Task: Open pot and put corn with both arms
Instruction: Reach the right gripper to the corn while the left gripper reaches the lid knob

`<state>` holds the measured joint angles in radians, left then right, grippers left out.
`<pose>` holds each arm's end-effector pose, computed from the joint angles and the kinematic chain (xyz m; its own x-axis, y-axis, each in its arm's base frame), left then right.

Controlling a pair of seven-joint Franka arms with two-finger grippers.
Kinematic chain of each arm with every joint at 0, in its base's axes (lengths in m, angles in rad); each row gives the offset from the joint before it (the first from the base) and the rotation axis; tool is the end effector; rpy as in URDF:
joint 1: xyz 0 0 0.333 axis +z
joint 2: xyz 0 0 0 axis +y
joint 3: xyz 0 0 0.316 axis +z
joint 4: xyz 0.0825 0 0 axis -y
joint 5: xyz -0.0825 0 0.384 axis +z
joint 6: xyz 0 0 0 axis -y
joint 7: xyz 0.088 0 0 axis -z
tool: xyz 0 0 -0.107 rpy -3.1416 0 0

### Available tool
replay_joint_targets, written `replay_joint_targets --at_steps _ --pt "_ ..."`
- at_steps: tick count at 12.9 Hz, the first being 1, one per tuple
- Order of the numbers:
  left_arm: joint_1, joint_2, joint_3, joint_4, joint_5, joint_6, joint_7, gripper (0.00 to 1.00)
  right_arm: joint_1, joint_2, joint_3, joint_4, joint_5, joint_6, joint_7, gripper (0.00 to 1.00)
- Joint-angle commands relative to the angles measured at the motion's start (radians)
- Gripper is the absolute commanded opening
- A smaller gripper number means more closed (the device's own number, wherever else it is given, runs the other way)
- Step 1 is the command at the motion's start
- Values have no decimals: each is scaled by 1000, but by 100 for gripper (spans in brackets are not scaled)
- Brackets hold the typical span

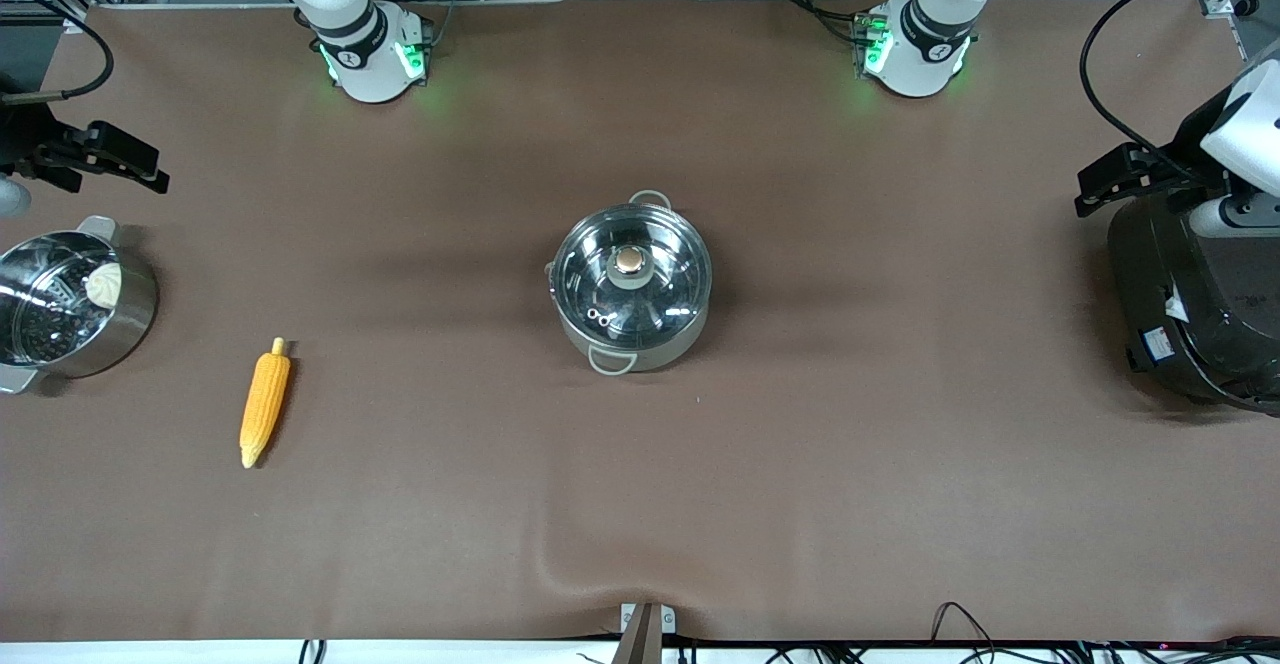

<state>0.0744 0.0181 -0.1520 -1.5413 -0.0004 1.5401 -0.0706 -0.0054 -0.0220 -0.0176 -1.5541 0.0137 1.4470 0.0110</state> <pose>0.5555 -0.0424 0.6258 0.9998 -0.0070 -0.0193 -0.0070 -1.0000 0.0018 0.5345 -0.0108 0.6339 0.9958 -0.0322 -0.0851 -0.0334 -0.9994 -0.0131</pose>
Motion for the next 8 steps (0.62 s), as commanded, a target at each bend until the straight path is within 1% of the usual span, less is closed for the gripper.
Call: replay_joint_targets --at_steps 1,3,4,6,8 --pt "7 -13 -1 13 -15 -28 9 100 2 10 -5 22 -24 -7 -13 100" --pt "-4 -10 -1 26 8 -37 15 100 2 10 -5 20 -24 -5 -13 100" --pt "-13 9 -8 50 35 -43 21 100 2 10 -5 20 -23 0 -13 100" --pt "-15 28 -49 69 30 -52 -23 100 2 13 -5 19 -23 6 -13 100" --pt "-33 62 -101 75 33 -49 -156 100 2 36 -7 17 -24 18 -13 100"
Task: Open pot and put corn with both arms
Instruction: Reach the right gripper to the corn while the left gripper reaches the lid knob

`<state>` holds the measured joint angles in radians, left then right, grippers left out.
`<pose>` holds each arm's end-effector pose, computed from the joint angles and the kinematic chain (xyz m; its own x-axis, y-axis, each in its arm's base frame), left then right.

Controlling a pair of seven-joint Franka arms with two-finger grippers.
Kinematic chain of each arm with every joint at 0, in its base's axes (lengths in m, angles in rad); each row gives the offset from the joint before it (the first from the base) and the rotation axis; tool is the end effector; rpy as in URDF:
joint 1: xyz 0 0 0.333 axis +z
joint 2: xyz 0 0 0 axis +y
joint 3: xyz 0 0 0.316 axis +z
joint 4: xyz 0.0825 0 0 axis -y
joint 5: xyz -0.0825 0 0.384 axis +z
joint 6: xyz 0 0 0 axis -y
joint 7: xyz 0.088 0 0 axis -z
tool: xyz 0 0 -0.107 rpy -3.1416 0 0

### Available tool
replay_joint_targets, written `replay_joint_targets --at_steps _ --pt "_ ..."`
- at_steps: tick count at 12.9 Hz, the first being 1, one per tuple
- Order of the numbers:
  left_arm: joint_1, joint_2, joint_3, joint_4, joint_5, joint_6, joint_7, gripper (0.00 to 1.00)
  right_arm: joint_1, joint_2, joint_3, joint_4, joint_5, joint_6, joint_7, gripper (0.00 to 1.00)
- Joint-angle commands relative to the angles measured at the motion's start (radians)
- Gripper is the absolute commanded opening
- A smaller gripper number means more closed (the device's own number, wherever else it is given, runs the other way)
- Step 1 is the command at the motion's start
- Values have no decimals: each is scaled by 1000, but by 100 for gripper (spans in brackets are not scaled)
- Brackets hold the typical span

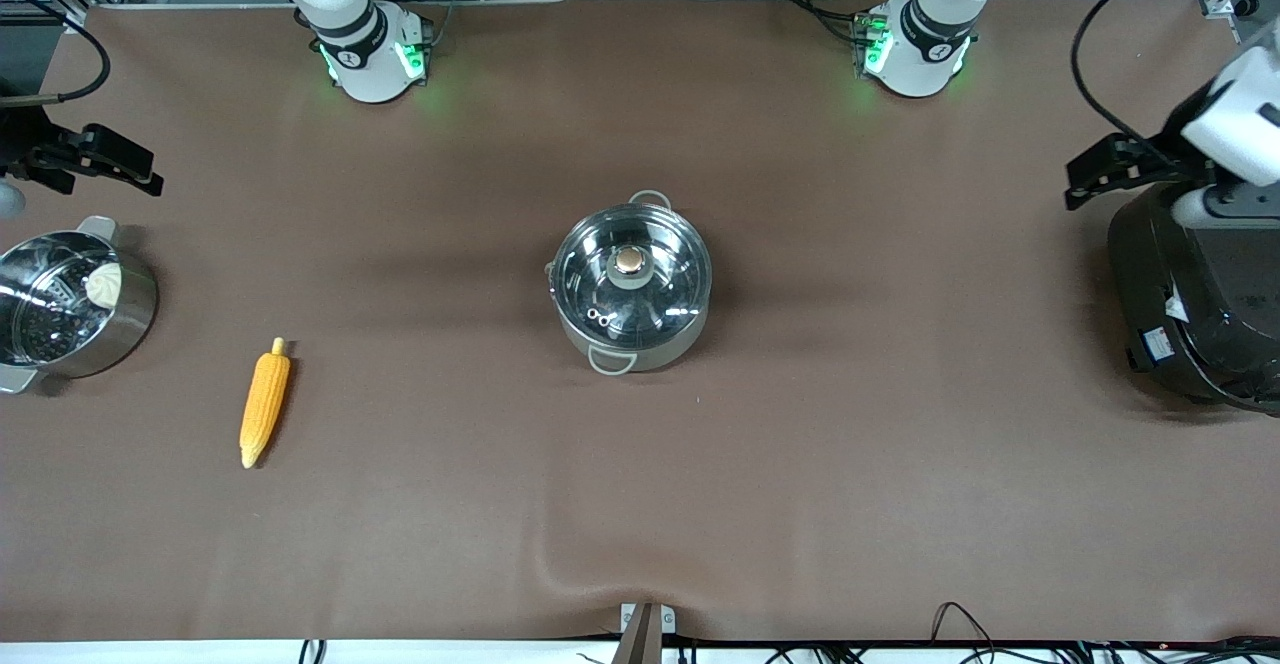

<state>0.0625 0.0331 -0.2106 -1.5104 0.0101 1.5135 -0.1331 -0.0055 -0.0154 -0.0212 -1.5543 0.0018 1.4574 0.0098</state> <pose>0.5534 -0.0793 0.6299 0.9995 -0.0145 -0.0286 -0.0147 -0.9999 -0.0070 0.5376 -0.0142 0.6311 0.9960 -0.0362 -0.0814 -0.0364 -0.9993 -0.0013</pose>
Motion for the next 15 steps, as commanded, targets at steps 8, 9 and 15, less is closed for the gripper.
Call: replay_joint_targets --at_steps 8,9,15 --pt "-461 367 -70 184 30 252 -966 100 -42 270 -3 13 -17 161 -10 100" --pt "-504 401 -56 185 30 296 -1062 100 -47 302 -3 8 -17 197 -10 100" --pt "-780 576 144 243 31 407 -1287 100 -114 538 -3 7 -12 389 -10 100"
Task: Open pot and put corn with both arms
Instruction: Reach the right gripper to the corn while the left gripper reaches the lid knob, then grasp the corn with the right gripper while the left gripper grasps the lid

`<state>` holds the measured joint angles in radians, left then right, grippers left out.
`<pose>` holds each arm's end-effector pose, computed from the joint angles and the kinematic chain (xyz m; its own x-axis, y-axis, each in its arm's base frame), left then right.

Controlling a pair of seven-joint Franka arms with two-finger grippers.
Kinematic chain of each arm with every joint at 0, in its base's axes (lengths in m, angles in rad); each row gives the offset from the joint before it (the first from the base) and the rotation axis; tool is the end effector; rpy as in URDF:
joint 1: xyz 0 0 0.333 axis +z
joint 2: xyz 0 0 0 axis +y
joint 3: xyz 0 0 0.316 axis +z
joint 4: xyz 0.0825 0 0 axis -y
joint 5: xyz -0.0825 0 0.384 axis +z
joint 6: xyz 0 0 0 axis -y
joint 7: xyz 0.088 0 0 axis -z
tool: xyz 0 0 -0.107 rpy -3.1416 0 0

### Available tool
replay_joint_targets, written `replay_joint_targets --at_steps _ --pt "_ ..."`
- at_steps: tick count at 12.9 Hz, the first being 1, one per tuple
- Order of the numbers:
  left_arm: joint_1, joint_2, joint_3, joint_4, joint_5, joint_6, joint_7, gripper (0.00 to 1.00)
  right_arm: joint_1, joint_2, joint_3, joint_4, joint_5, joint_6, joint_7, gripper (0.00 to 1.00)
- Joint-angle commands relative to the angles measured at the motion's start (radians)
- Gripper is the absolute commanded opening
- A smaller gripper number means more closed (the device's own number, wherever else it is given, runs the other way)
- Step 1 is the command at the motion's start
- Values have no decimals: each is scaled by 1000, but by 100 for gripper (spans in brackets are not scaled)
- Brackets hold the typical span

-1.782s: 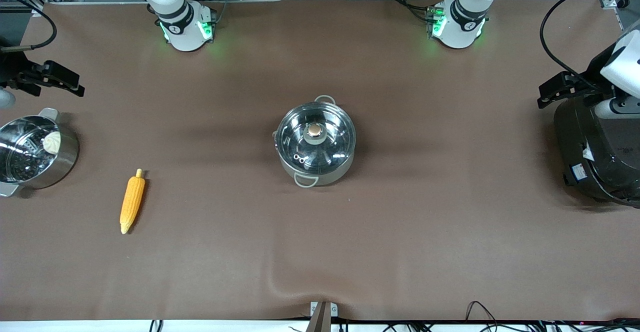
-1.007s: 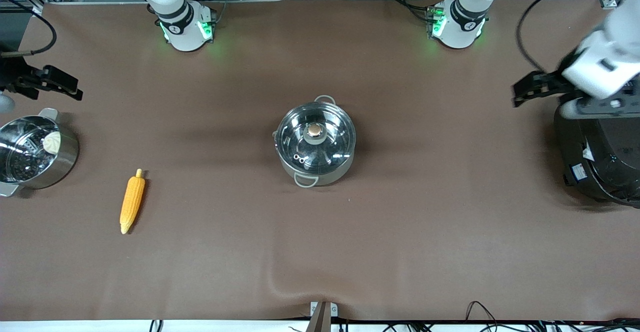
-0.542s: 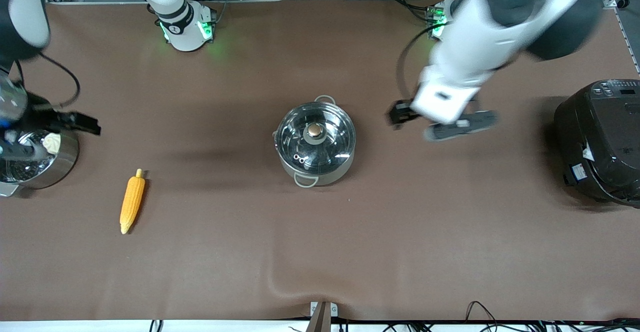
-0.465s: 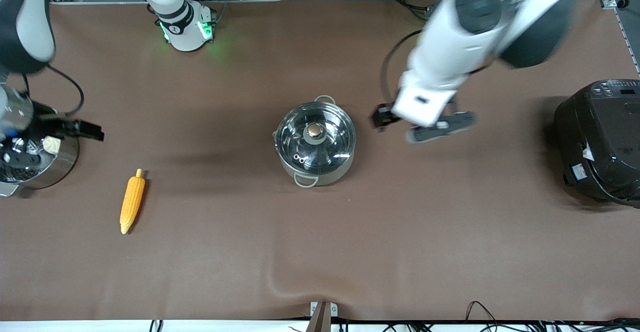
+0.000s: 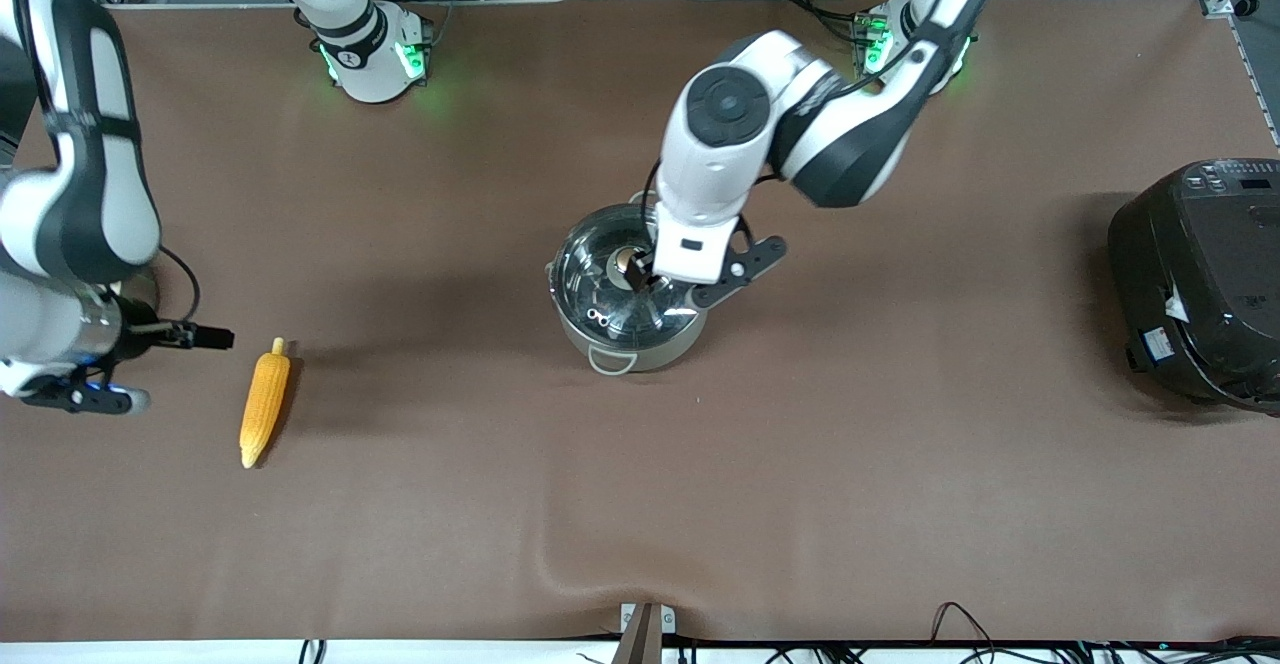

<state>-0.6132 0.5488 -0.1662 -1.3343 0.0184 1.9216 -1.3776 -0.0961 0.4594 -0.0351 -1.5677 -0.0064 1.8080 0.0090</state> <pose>0.5285 -0.4854 0.4205 0.8145 0.5772 -0.0589 0.5800 -0.8126 0.0573 0.6524 -0.0838 0.3611 0.9668 -0.1350 -0.2169 -0.1331 -0.9908 0.0233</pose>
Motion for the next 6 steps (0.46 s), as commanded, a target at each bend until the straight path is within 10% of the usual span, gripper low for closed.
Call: replay_joint_targets --at_steps 1,6 --pt "-169 68 161 67 20 5 -49 100 -39 92 11 20 -4 77 -12 100" --pt "-215 97 186 64 20 5 -51 100 -70 120 11 -109 -4 296 -81 100"
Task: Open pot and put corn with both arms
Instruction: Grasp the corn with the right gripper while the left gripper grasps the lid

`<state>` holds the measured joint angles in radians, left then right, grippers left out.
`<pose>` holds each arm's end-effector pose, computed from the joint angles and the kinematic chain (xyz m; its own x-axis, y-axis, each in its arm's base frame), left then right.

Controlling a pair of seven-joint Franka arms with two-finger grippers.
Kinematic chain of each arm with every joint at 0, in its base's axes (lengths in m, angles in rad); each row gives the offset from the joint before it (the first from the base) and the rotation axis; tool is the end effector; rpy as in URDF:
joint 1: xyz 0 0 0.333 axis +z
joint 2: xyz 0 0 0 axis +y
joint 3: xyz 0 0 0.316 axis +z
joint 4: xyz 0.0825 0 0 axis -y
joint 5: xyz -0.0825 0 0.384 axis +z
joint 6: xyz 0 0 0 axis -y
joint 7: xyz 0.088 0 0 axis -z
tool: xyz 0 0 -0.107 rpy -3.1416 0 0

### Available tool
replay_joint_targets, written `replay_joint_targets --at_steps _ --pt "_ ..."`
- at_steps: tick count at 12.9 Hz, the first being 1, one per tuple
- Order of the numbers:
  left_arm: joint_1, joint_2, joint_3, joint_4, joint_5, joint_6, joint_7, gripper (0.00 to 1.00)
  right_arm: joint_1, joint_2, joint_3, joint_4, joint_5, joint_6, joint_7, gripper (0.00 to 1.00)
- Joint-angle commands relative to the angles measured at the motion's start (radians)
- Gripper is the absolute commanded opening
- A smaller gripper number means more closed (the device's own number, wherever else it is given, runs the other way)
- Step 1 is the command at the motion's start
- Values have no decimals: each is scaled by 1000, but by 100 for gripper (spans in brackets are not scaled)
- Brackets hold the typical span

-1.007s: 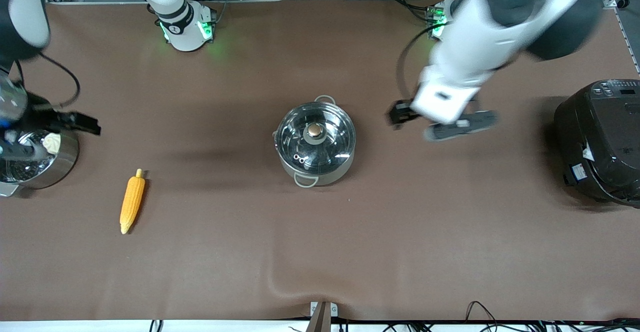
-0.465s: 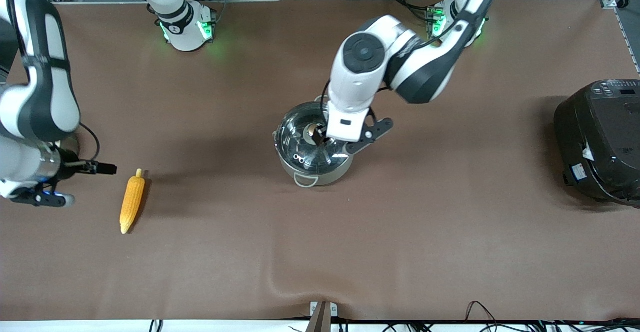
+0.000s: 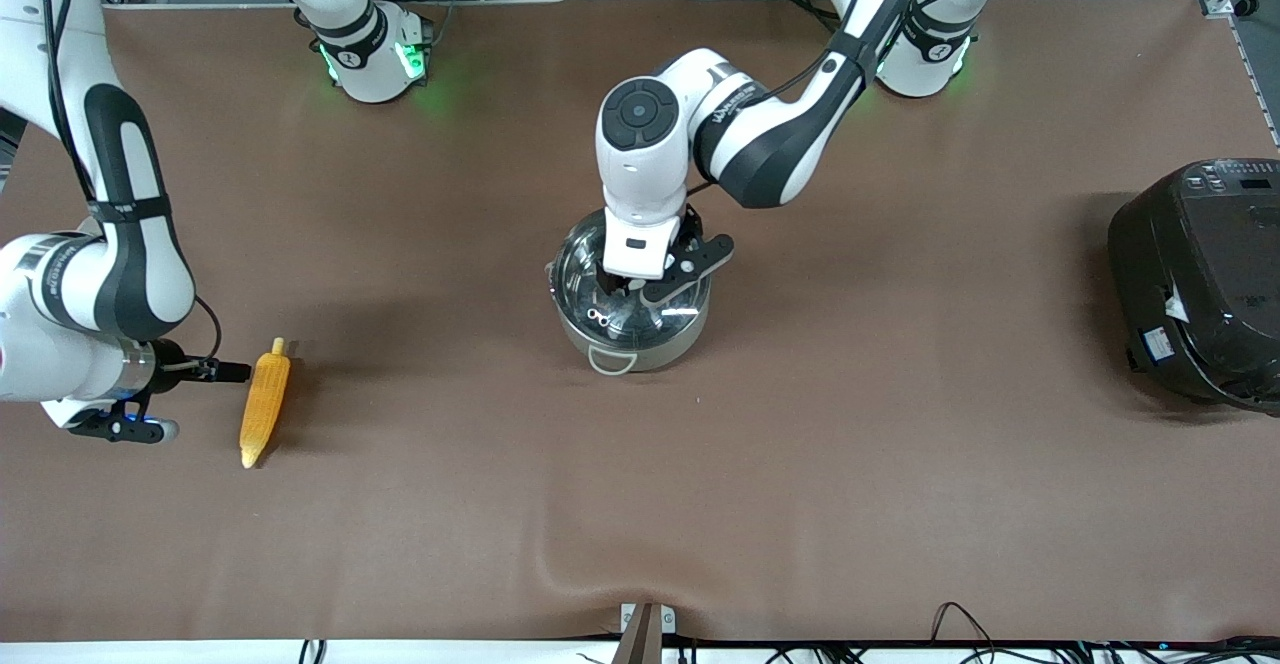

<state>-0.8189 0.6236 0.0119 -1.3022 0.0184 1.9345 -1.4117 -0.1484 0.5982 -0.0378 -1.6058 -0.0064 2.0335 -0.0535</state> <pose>0.5038 -0.5271 0.3790 0.8273 0.5612 0.0253 0.5612 -0.8276 0.0047 0.6619 -0.1220 0.2668 0.9775 -0.1239 -0.1705 -0.1228 -0.9923 0.0174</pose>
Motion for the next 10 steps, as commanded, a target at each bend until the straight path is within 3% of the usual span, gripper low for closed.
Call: replay_joint_targets --at_steps 1,4,10 --pt "-16 25 8 31 18 -8 -18 100 -17 -18 13 -100 -4 109 -19 100" --pt "-28 31 7 23 15 -12 -18 100 -8 -6 13 -135 -4 174 -8 100" --pt "-45 56 8 23 15 -11 -18 90 15 54 13 -118 -7 264 -6 100"
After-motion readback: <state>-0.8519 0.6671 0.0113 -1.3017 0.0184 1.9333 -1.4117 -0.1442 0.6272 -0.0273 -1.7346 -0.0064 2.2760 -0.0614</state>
